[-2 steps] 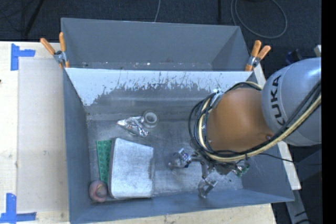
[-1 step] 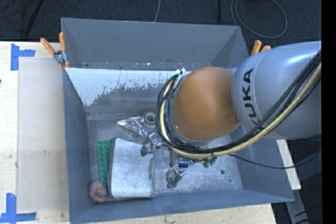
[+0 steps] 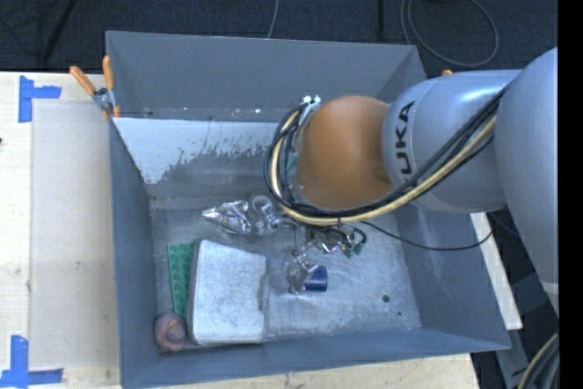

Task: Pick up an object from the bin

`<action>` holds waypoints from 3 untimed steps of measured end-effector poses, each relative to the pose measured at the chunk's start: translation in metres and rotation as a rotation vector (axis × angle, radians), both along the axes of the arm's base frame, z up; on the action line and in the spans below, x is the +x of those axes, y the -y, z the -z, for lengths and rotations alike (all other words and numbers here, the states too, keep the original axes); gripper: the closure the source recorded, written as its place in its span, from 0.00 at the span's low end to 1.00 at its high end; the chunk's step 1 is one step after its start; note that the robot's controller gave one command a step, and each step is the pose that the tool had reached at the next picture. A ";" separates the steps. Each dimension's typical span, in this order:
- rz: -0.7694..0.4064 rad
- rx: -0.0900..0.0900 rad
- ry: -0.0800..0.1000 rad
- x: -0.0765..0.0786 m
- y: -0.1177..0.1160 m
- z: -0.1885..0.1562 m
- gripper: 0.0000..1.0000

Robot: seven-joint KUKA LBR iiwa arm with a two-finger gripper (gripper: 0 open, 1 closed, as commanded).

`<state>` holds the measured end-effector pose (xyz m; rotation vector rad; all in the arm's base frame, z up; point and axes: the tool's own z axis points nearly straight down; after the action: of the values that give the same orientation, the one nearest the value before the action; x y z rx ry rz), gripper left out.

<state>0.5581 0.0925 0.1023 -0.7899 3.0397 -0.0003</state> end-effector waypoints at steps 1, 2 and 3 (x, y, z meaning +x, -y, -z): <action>-0.096 0.003 0.004 -0.041 0.051 0.031 0.00; 0.014 0.000 -0.004 -0.078 0.070 -0.014 0.00; 0.144 0.002 -0.003 -0.036 0.071 0.032 0.00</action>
Offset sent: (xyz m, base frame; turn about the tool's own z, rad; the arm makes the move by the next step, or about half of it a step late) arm -0.0416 -0.0515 -0.0323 -0.0996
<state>0.5218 0.0214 0.0701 -0.5702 3.0909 0.0034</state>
